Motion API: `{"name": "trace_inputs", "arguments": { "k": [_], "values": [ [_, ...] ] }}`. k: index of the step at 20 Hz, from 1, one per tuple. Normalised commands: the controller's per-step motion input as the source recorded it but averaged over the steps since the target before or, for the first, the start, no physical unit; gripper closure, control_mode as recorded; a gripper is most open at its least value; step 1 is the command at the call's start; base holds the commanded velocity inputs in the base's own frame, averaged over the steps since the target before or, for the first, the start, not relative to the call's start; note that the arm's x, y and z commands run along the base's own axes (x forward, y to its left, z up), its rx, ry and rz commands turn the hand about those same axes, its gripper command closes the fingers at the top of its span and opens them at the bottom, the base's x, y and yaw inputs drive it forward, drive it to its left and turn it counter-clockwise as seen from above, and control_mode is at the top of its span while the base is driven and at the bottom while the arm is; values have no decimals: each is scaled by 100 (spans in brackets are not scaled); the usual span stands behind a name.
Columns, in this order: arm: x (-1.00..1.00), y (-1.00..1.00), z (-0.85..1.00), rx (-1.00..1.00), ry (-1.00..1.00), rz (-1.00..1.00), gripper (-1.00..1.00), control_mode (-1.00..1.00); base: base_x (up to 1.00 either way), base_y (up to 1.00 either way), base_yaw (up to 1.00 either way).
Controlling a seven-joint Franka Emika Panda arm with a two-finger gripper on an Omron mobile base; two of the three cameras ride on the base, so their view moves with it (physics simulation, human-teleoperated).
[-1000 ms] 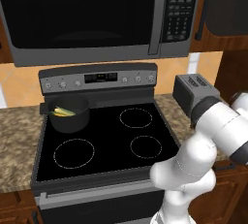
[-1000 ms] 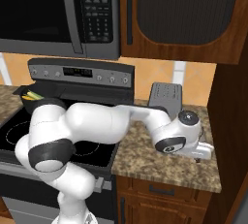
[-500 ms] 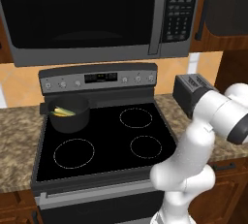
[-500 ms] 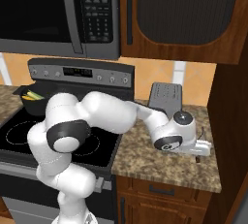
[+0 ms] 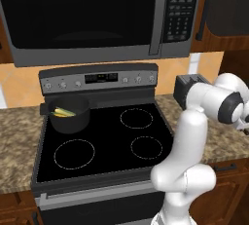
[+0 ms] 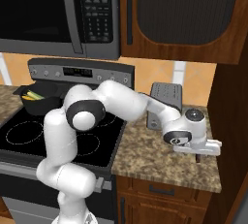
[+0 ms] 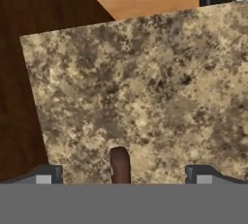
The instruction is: Put the corn and corn in the pot. Retrieve the spatula and lightly stir the vegetables in the pot.
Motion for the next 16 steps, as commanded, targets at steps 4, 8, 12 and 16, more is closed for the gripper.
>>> {"name": "trace_inputs", "arguments": {
  "k": [4, 8, 12, 16],
  "values": [
    [0, 0, -37, 8, 12, 0, -100, -100, 0, 0, 0],
    [14, 0, -25, 10, 8, 0, -100, -100, 0, 0, 0],
    [33, 0, -17, 9, 6, 1, -100, -100, 0, 0, 0],
    [26, -5, -23, 2, 3, 0, -100, -100, 0, 0, 0]
  ]
}}
